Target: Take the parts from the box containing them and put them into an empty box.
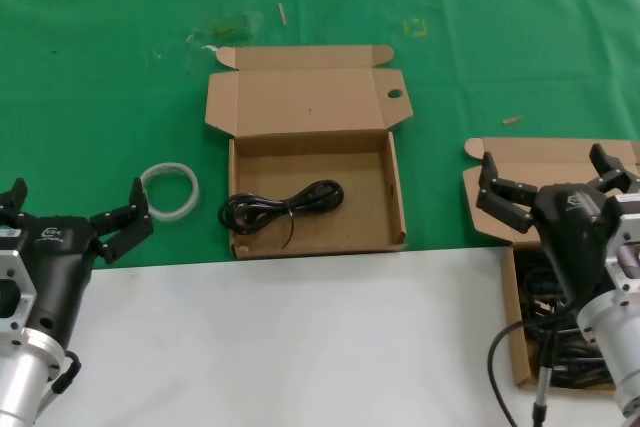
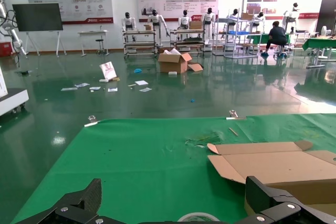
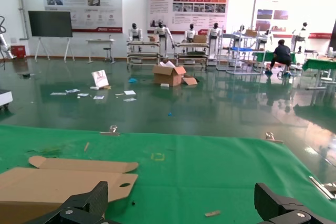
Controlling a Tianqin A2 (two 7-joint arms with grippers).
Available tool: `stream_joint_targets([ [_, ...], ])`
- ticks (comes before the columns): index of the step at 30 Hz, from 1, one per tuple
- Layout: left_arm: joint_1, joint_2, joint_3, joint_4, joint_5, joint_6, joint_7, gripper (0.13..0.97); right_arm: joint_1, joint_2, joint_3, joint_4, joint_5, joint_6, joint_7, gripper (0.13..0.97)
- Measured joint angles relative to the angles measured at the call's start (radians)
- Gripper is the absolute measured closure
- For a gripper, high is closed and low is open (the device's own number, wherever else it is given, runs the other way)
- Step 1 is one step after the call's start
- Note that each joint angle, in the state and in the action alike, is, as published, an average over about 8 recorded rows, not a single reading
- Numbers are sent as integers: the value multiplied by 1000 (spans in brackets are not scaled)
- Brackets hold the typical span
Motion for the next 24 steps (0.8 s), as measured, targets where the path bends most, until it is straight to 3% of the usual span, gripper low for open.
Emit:
stream_joint_targets([
  [24, 0, 0, 0, 0, 0, 0, 0, 132, -14, 0, 21, 5, -23, -17, 34, 129],
])
